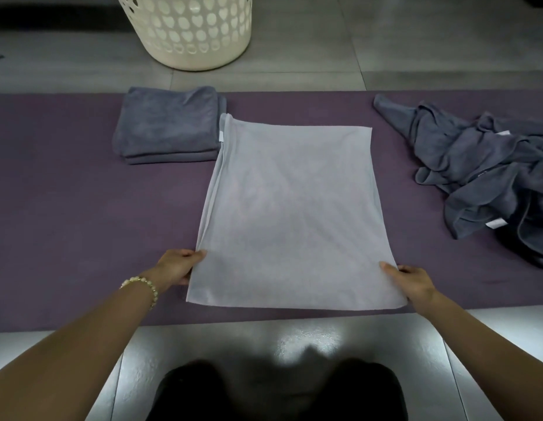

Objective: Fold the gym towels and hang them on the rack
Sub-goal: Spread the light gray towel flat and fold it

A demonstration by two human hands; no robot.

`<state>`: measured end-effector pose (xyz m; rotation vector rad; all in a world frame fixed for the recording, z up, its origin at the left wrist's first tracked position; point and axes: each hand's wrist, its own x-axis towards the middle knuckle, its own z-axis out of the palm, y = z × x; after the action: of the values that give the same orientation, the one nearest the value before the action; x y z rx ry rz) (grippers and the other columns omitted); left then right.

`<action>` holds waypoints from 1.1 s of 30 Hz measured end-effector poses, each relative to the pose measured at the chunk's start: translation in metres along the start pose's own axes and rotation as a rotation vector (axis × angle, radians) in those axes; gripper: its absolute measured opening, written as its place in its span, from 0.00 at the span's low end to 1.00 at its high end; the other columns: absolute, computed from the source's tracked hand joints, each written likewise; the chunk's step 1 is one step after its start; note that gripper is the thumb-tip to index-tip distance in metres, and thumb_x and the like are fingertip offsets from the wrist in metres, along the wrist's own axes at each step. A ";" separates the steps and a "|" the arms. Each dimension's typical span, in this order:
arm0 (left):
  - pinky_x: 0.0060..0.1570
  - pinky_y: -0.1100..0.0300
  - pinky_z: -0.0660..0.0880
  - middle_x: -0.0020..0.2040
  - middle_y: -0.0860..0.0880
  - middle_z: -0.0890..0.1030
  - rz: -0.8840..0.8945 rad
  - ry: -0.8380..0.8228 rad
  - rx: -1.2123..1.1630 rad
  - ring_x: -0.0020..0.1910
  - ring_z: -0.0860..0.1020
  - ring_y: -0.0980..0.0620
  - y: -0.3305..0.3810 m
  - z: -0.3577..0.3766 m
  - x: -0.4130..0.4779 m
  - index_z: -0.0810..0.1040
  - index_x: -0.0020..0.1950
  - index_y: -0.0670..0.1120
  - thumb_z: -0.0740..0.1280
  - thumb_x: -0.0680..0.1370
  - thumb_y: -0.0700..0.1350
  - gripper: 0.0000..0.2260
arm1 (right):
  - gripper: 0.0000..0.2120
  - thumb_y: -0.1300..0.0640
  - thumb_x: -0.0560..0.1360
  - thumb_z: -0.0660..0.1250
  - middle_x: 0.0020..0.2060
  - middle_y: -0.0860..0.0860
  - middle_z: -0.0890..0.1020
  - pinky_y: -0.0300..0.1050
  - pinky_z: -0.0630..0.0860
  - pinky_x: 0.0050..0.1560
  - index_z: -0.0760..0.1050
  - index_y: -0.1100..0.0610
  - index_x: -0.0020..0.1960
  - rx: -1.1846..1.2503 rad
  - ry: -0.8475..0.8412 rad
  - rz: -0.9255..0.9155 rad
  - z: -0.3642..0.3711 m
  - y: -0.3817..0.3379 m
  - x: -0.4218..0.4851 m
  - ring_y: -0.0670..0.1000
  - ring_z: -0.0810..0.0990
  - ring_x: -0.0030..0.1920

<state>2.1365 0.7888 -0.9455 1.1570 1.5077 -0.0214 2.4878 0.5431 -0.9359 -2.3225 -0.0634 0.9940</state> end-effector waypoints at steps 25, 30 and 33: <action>0.63 0.51 0.72 0.63 0.44 0.75 0.088 0.216 -0.123 0.62 0.74 0.43 0.079 0.022 0.074 0.70 0.67 0.37 0.68 0.77 0.51 0.25 | 0.22 0.55 0.77 0.67 0.64 0.59 0.75 0.51 0.72 0.57 0.70 0.66 0.65 0.173 -0.027 -0.062 0.021 -0.092 0.060 0.60 0.73 0.64; 0.56 0.57 0.72 0.60 0.43 0.75 0.160 0.078 -0.440 0.56 0.75 0.48 0.094 0.020 0.048 0.72 0.55 0.41 0.64 0.80 0.44 0.09 | 0.20 0.60 0.76 0.68 0.62 0.59 0.76 0.47 0.74 0.55 0.70 0.66 0.65 0.351 -0.022 -0.061 0.026 -0.102 0.052 0.55 0.77 0.53; 0.54 0.59 0.74 0.60 0.44 0.75 0.204 0.016 -0.490 0.56 0.76 0.48 0.089 0.010 0.027 0.71 0.57 0.40 0.63 0.80 0.43 0.08 | 0.16 0.63 0.76 0.67 0.55 0.55 0.78 0.44 0.75 0.50 0.71 0.65 0.62 0.450 -0.153 -0.040 0.019 -0.100 0.036 0.53 0.78 0.50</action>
<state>2.2059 0.8454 -0.9190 0.9041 1.3030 0.4714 2.5200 0.6442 -0.9143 -1.8300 0.0482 1.0421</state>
